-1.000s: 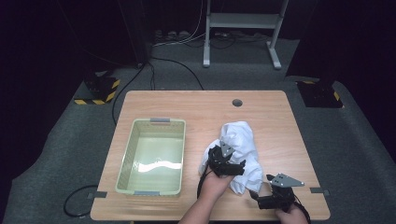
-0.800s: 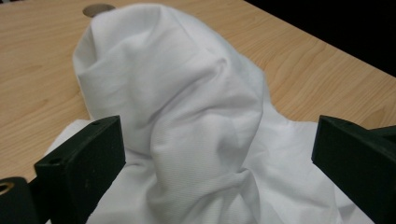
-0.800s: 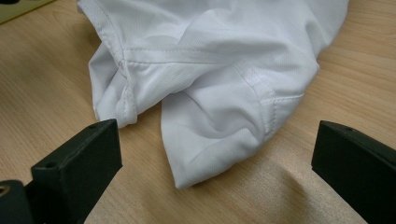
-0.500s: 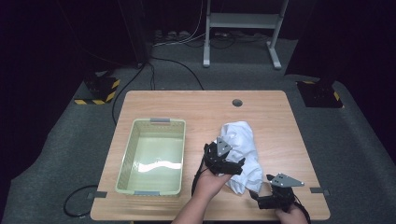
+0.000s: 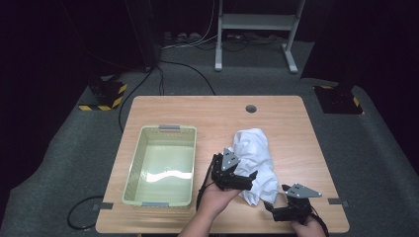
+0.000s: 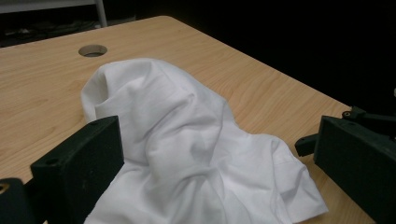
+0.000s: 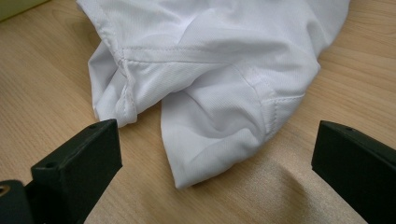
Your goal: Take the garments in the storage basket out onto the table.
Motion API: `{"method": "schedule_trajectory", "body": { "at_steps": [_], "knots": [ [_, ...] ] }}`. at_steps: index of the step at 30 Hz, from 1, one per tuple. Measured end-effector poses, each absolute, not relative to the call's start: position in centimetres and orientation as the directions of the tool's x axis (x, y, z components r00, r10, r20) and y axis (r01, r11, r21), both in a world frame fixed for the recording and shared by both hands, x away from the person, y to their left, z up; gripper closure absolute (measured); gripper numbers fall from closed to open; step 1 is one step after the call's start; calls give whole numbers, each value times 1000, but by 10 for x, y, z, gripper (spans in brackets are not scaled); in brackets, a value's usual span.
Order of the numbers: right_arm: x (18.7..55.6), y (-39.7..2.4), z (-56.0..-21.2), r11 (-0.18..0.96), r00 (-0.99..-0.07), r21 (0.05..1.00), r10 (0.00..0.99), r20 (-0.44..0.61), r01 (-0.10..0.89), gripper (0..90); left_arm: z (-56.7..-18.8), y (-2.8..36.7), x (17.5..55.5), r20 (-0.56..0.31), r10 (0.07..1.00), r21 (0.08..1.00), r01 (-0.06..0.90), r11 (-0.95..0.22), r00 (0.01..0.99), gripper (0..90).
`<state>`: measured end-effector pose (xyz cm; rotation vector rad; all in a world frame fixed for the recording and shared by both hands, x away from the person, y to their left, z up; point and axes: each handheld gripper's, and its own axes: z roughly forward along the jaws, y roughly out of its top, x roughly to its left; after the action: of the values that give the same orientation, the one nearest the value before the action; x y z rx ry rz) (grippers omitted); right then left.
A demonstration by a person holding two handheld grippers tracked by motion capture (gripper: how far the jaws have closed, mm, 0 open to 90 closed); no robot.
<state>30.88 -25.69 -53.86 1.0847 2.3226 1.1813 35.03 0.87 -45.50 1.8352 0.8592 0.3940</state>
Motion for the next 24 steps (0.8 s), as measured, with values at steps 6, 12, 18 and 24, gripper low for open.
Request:
{"method": "schedule_trajectory", "body": {
  "at_steps": [6, 12, 18, 24],
  "knots": [
    [309, -257, -539, 371, -662, 792, 748, 55, 485, 10, -454, 15, 335, -78, 715, 918, 330, -220, 695, 9],
    [309, -257, -539, 371, -662, 792, 748, 54, 485, 10, -463, 19, 318, -75, 707, 919, 325, -225, 703, 7],
    [308, -256, -539, 373, -662, 792, 748, 51, 483, 10, -483, 25, 299, -81, 705, 910, 341, -236, 704, 6],
    [308, -256, -539, 376, -661, 791, 748, 48, 482, 9, -508, 32, 285, -91, 703, 897, 365, -251, 706, 10]
  ]
}}
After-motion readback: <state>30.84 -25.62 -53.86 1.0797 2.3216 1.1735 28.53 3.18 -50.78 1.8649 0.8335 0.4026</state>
